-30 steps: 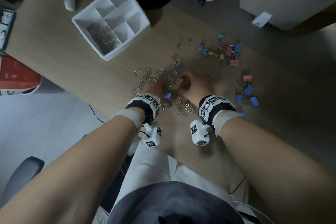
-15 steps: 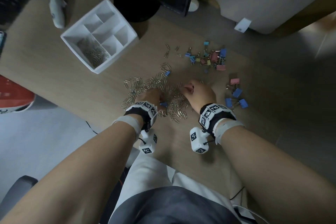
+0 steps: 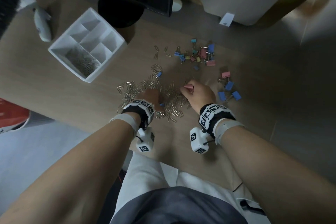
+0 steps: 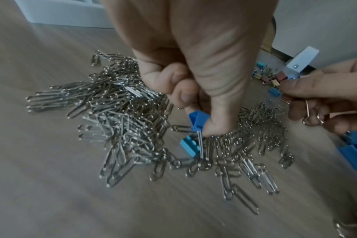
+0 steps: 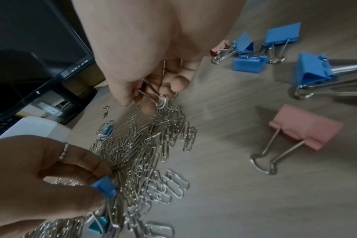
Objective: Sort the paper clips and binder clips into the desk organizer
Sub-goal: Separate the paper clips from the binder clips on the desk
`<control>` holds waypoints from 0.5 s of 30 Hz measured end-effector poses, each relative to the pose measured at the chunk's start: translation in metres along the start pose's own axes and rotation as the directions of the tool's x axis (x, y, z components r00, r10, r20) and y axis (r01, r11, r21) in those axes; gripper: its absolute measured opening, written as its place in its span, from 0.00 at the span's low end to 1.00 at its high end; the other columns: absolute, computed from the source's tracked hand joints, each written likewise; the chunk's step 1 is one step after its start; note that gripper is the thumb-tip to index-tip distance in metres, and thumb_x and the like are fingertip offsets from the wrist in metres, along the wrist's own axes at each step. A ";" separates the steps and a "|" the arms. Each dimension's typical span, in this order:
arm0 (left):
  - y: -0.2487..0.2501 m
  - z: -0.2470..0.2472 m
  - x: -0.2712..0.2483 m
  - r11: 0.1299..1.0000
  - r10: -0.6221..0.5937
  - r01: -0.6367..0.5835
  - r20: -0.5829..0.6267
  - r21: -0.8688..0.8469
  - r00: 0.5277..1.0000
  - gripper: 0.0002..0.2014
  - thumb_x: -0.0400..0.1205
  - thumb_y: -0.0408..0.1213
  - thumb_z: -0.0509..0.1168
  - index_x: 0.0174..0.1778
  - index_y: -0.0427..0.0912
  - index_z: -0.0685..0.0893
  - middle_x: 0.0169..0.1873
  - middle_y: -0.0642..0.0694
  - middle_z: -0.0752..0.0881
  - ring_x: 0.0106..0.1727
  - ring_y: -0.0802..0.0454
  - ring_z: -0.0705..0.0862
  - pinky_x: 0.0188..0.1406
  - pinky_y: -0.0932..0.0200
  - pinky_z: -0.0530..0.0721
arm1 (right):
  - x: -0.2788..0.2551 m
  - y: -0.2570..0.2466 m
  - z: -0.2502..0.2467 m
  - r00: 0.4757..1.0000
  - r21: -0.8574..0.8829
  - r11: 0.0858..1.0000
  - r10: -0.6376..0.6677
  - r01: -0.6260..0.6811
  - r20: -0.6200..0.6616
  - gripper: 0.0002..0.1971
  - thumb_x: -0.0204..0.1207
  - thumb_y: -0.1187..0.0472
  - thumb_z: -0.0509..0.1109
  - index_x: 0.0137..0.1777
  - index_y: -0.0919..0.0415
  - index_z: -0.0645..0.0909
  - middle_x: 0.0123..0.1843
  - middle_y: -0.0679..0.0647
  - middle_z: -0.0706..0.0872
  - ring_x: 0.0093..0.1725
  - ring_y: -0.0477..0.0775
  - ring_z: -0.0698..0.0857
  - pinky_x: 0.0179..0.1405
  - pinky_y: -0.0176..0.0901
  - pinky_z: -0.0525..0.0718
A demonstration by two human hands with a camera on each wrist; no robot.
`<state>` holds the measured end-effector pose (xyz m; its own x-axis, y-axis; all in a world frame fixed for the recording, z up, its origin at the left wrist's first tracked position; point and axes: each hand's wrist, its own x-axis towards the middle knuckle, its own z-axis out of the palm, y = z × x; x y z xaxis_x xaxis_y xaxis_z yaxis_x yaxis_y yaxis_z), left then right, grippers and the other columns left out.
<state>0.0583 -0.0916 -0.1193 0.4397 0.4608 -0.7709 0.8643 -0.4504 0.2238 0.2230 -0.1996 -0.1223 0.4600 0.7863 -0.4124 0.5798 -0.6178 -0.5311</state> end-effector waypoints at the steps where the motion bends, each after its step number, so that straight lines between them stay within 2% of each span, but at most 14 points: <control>1: -0.003 -0.002 0.004 1.000 -0.003 0.003 -0.006 -0.031 1.000 0.08 0.71 0.44 0.72 0.43 0.46 0.88 0.41 0.47 0.89 0.45 0.46 0.88 0.42 0.54 0.87 | 0.003 -0.003 0.001 1.000 -0.005 1.000 0.011 -0.011 -0.001 0.16 0.79 0.41 0.67 0.57 0.49 0.84 0.51 0.46 0.91 0.50 0.53 0.89 0.50 0.48 0.87; 5: -0.008 -0.010 0.010 0.978 0.046 -0.051 -0.030 -0.203 0.998 0.10 0.73 0.46 0.74 0.40 0.43 0.91 0.33 0.46 0.89 0.39 0.49 0.86 0.44 0.55 0.87 | 0.017 -0.018 0.007 0.997 0.023 0.998 0.057 -0.056 -0.046 0.06 0.77 0.53 0.71 0.52 0.47 0.82 0.48 0.43 0.90 0.48 0.50 0.89 0.49 0.49 0.87; 8: -0.020 -0.030 0.013 0.941 0.059 -0.081 -0.077 -0.329 0.995 0.09 0.74 0.47 0.73 0.43 0.47 0.92 0.38 0.49 0.91 0.41 0.53 0.88 0.47 0.59 0.87 | 0.034 -0.038 0.015 0.998 -0.003 0.999 0.053 -0.053 -0.027 0.05 0.75 0.59 0.71 0.46 0.47 0.80 0.48 0.47 0.88 0.46 0.52 0.87 0.49 0.51 0.87; 10: -0.035 -0.045 0.019 0.892 0.003 -0.075 -0.159 -0.446 0.987 0.06 0.75 0.45 0.74 0.44 0.50 0.91 0.38 0.53 0.90 0.38 0.58 0.86 0.44 0.64 0.84 | 0.048 -0.056 0.021 0.998 -0.037 0.998 0.044 -0.043 0.035 0.04 0.74 0.57 0.73 0.44 0.50 0.79 0.51 0.52 0.86 0.44 0.54 0.86 0.48 0.50 0.87; 12: -0.050 -0.061 0.026 0.859 -0.057 -0.077 -0.243 -0.505 0.968 0.05 0.77 0.43 0.74 0.46 0.49 0.89 0.37 0.53 0.87 0.35 0.60 0.82 0.38 0.67 0.80 | 0.061 -0.072 0.030 0.997 -0.083 0.996 0.025 -0.020 0.069 0.09 0.73 0.52 0.75 0.48 0.50 0.79 0.54 0.51 0.84 0.46 0.55 0.86 0.48 0.50 0.87; 15: -0.072 -0.083 0.042 0.802 -0.153 -0.101 -0.366 -0.589 0.918 0.02 0.78 0.37 0.70 0.45 0.44 0.85 0.38 0.46 0.88 0.34 0.48 0.86 0.32 0.61 0.83 | 0.076 -0.089 0.042 1.000 -0.193 0.981 0.016 -0.011 0.026 0.12 0.74 0.47 0.74 0.53 0.50 0.81 0.55 0.51 0.85 0.46 0.58 0.87 0.43 0.45 0.83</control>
<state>0.0354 0.0236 -0.1186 0.3610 0.7714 -0.5240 0.7925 0.0425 0.6084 0.1779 -0.0841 -0.1378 0.4519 0.7760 -0.4400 0.6938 -0.6158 -0.3734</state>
